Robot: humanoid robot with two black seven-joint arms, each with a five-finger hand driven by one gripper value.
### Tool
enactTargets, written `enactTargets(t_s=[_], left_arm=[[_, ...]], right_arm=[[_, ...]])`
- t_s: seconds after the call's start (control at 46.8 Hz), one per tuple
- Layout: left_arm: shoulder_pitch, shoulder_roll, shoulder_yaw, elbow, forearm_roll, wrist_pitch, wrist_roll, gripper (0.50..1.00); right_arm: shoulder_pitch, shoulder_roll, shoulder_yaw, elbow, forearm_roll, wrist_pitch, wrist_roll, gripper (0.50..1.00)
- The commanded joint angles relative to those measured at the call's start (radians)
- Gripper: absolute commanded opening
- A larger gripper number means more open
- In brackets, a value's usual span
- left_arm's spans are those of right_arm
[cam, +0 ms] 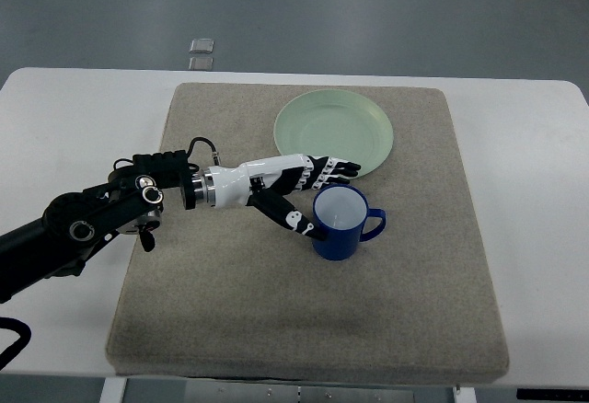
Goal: Place cup left of plate with left hand
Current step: 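Reach the left hand down around the blue mug's body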
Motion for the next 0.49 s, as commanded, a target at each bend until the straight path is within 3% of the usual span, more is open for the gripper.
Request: enactTargets(t_s=[0.0,0.47], left_arm=[[0.003,-0.009,0.0,0.011,-0.003,0.0,0.0,1.0],[0.012,-0.067,0.008,0.032,-0.005,0.005,0.0,1.0]], right_arm=[[0.0,0.0,0.0,0.0,0.0,0.0,0.0,0.932],[0.0,0.0,0.0,0.0,0.0,0.0,0.0,0.932]])
